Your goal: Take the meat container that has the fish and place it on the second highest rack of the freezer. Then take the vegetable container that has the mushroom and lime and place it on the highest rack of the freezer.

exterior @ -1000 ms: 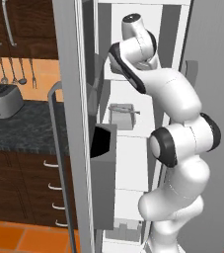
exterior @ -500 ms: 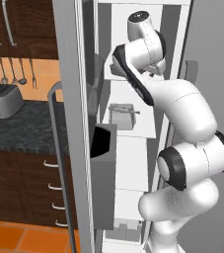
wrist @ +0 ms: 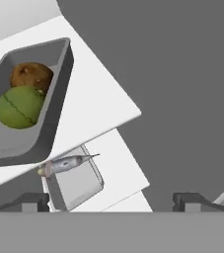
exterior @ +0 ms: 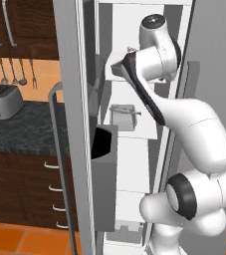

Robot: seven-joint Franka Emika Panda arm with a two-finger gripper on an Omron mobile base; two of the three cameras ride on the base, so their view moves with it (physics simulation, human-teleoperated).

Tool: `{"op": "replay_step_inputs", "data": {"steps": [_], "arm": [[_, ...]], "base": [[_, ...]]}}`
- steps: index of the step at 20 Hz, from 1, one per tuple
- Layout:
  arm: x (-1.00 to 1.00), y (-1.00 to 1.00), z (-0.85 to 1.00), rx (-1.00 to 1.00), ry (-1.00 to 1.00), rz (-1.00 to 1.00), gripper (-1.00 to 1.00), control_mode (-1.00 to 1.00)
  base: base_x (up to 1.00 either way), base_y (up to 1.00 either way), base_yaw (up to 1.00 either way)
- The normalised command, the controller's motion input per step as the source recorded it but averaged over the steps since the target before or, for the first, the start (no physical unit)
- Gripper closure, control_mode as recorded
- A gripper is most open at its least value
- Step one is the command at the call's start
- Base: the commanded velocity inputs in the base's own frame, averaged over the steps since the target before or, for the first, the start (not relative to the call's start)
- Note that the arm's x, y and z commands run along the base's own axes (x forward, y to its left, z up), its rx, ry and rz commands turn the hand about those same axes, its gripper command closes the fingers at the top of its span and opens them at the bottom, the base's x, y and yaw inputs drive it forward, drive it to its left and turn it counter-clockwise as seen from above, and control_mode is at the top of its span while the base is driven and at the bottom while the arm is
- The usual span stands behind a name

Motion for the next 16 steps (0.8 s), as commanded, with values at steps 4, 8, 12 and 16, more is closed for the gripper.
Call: {"op": "replay_step_inputs", "data": {"steps": [4, 8, 12, 16], "arm": [[-0.68, 0.0, 0.27, 0.0, 0.0, 0.06, -1.0, -1.0], [-0.91, 0.0, 0.12, 0.0, 0.0, 0.08, -1.0, -1.0], [-1.0, 0.0, -0.07, 0.0, 0.0, 0.13, -1.0, -1.0], [-0.47, 0.0, -0.41, -0.01, 0.0, 0.14, -1.0, -1.0]], "base": [[0.0, 0.0, 0.0], [0.0, 0.0, 0.0], [0.0, 0.0, 0.0], [0.0, 0.0, 0.0]]}}
